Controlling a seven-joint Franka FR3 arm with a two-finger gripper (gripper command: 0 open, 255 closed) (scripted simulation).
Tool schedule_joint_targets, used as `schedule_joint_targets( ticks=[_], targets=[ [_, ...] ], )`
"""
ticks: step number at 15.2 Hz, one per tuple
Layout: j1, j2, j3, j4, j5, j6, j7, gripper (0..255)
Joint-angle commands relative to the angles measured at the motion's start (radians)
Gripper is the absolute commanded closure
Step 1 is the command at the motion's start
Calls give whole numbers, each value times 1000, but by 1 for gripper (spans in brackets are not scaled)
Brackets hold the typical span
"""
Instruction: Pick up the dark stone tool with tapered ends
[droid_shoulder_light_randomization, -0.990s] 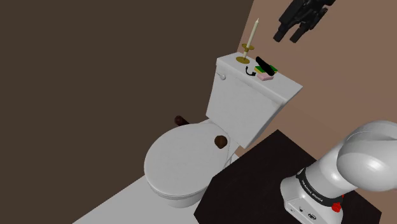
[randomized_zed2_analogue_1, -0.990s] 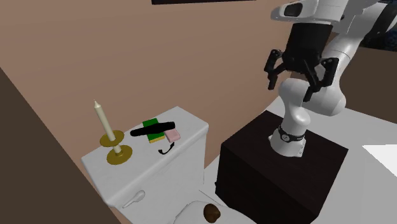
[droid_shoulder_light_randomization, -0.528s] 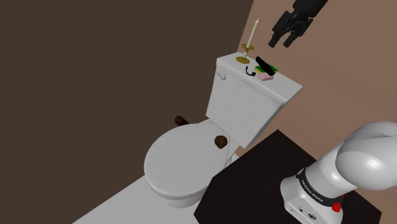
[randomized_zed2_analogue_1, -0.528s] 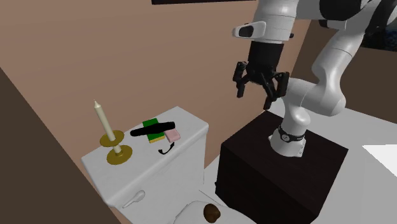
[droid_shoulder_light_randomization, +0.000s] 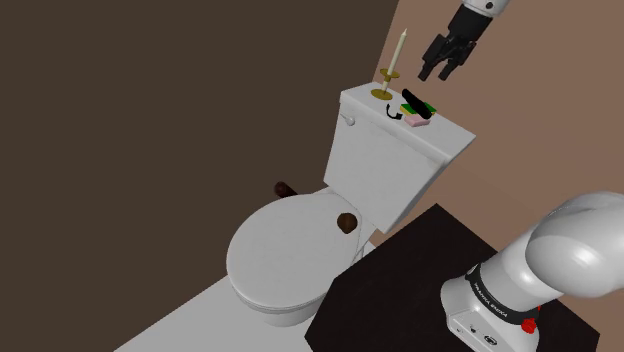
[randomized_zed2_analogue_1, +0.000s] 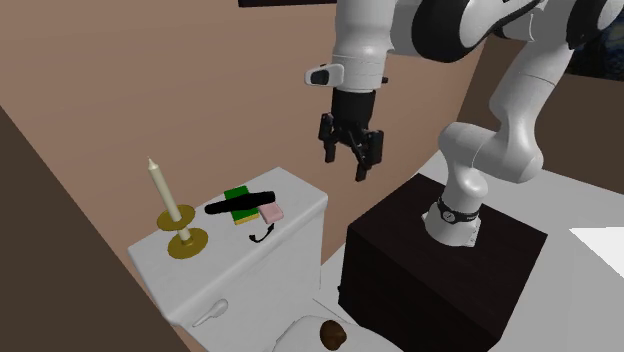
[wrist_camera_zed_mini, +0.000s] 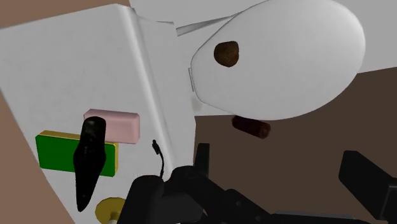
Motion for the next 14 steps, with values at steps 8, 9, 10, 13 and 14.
schedule_joint_targets(
  ticks=[8, 9, 10, 13, 14],
  targets=[
    [-28, 306, -126, 177, 51, 76, -189, 0],
    [-33, 343, -137, 202, 62, 80, -211, 0],
    [-39, 380, -147, 229, 75, 83, -232, 0],
    [-63, 496, -171, 318, 117, 86, -296, 0],
    [-73, 536, -176, 350, 132, 84, -317, 0]
  ],
)
